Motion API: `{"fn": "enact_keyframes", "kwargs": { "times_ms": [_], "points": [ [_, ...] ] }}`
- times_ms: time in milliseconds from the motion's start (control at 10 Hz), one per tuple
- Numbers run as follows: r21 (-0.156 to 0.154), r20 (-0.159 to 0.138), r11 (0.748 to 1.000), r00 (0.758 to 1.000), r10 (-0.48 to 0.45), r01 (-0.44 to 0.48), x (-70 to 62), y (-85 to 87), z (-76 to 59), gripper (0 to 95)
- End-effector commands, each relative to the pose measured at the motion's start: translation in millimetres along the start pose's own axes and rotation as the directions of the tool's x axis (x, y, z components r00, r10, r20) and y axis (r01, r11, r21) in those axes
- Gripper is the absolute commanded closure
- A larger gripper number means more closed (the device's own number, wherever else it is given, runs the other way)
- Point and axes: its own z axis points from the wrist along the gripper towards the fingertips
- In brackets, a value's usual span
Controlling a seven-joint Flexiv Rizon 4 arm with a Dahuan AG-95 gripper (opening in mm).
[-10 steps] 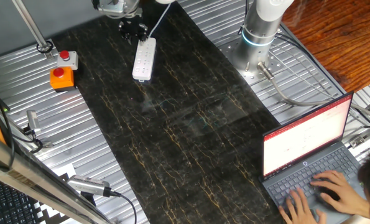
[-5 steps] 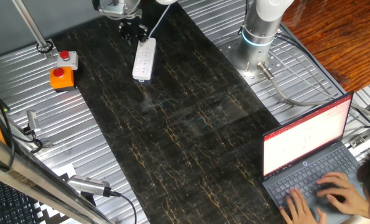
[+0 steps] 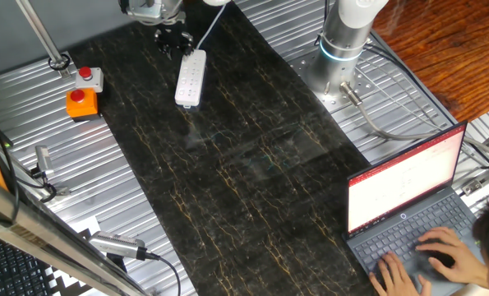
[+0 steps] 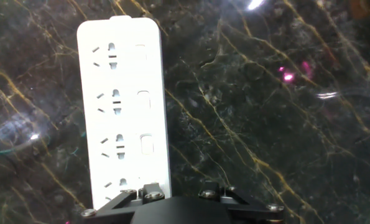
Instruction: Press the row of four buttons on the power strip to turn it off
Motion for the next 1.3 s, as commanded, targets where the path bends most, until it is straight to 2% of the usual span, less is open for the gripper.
{"fn": "enact_keyframes", "kwargs": {
  "times_ms": [100, 500, 1300],
  "points": [
    [0.0, -0.002, 1.0, 1.0, 0.0, 0.0, -6.7, -1.1, -2.9, 57.0],
    [0.003, -0.002, 1.0, 1.0, 0.022, -0.022, -25.2, 1.0, 2.4, 57.0],
    [0.019, 0.0, 0.999, 0.999, 0.042, -0.042, -39.3, 4.2, 9.7, 57.0]
  ]
}}
